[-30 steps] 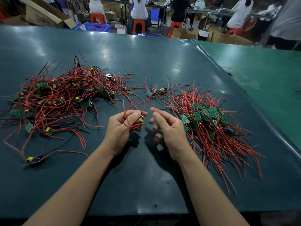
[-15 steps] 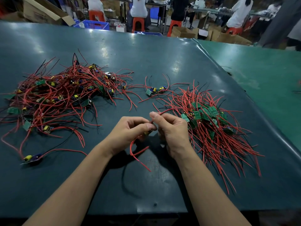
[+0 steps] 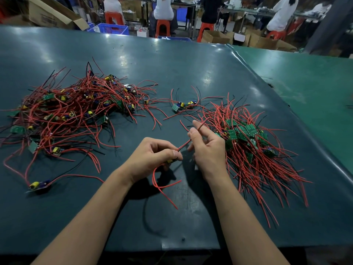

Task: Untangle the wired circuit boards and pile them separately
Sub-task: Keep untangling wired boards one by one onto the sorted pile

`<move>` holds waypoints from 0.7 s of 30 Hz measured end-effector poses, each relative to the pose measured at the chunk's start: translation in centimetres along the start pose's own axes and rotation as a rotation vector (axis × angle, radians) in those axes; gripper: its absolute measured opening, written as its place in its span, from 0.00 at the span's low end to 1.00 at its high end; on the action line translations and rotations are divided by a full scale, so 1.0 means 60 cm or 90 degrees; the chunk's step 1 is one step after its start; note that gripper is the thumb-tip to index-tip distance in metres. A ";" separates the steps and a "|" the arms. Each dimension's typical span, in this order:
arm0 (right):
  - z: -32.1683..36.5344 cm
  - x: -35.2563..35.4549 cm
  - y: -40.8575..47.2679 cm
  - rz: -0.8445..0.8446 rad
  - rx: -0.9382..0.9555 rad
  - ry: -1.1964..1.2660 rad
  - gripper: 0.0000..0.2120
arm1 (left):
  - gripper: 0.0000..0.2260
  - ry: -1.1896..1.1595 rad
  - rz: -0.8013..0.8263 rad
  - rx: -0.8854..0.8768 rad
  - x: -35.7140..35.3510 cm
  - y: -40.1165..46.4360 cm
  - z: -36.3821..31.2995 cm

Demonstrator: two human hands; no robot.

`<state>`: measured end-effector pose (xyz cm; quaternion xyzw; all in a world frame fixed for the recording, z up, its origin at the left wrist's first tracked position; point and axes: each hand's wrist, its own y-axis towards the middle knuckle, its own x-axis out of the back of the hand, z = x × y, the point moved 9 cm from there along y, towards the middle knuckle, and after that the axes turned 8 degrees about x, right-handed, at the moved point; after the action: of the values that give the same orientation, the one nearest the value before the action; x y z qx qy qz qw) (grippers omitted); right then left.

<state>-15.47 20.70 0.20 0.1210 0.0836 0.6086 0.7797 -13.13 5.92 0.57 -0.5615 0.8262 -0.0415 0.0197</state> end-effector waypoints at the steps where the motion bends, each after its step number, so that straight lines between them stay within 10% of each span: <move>1: -0.001 0.004 0.002 -0.009 0.000 -0.013 0.14 | 0.10 0.005 0.002 0.002 0.000 -0.001 0.001; 21: 0.010 0.004 -0.001 0.004 0.009 0.037 0.08 | 0.09 0.021 0.062 -0.026 -0.003 -0.004 -0.001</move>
<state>-15.19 20.85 0.77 0.1088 0.1100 0.6136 0.7743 -12.85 6.03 0.62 -0.5204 0.8533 -0.0328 -0.0036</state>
